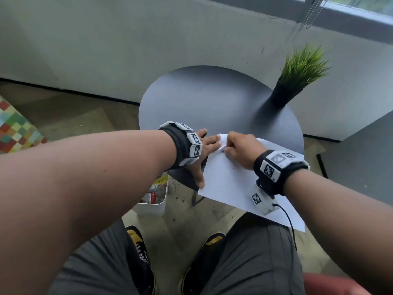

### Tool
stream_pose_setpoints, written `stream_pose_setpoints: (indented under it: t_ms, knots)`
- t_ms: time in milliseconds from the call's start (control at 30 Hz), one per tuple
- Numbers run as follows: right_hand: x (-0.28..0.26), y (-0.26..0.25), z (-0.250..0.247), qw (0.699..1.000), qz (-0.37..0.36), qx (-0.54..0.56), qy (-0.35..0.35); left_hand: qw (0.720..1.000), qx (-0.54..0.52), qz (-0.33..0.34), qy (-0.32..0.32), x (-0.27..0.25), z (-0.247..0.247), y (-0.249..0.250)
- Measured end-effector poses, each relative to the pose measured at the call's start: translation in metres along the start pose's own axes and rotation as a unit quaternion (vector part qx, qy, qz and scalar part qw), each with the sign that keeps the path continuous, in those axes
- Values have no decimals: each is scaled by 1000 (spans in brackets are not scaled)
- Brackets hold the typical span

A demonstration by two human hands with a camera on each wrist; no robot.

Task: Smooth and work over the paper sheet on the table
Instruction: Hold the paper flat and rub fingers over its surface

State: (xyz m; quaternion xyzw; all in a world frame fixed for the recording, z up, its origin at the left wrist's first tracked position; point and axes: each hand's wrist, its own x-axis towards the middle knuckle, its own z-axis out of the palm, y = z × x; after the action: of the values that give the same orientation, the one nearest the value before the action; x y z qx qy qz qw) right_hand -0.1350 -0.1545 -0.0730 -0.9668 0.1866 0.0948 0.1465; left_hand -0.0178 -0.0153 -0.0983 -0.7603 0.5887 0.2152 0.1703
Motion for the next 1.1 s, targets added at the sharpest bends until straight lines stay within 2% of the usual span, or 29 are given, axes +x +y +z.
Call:
stream_pose_setpoints:
  t_ms: [133, 333, 400, 500, 533, 600, 700, 800, 867, 900, 933, 1000, 1067, 1100]
  knots:
    - [-19, -6, 4, 993, -73, 1, -91, 999, -28, 5, 17, 1, 1, -1]
    - [-21, -1, 0, 990, -65, -17, -127, 995, -100, -31, -6, -7, -16, 11]
    - [-20, -3, -3, 988, -68, -17, -141, 995, -97, -20, -21, -8, -20, 10]
    - [-19, -4, -6, 984, -47, 30, -167, 999, -46, 16, 22, -10, -18, 13]
    - [-19, -3, -6, 983, -42, 42, -171, 996, -83, -10, 28, -13, -17, 15]
    - [-15, 0, -6, 986, -28, 59, -151, 992, -120, -47, 12, -20, -16, 17]
    - [0, 9, -7, 996, 24, 69, -59, 996, -85, -32, 20, -20, -4, 17]
    - [12, 14, -7, 994, 64, 86, -18, 996, -68, -43, 32, -13, 2, 11]
    - [9, 10, -4, 996, 53, 71, 5, 996, -69, -60, 19, -12, -3, 9]
    - [5, 6, -2, 998, 23, 54, 7, 996, -68, -64, 11, -11, -5, 7]
    - [0, 1, 1, 999, -24, 31, -12, 995, -72, -68, 6, -9, -6, 5]
    - [-10, -9, 3, 988, -111, -9, -109, 995, -73, -71, -5, -5, -6, 2]
    - [-8, -9, -6, 976, -116, -9, -181, 996, -61, -72, -9, -2, -4, -1]
    - [-2, -4, -10, 981, -86, 5, -173, 996, -57, -70, -12, -1, -4, -1]
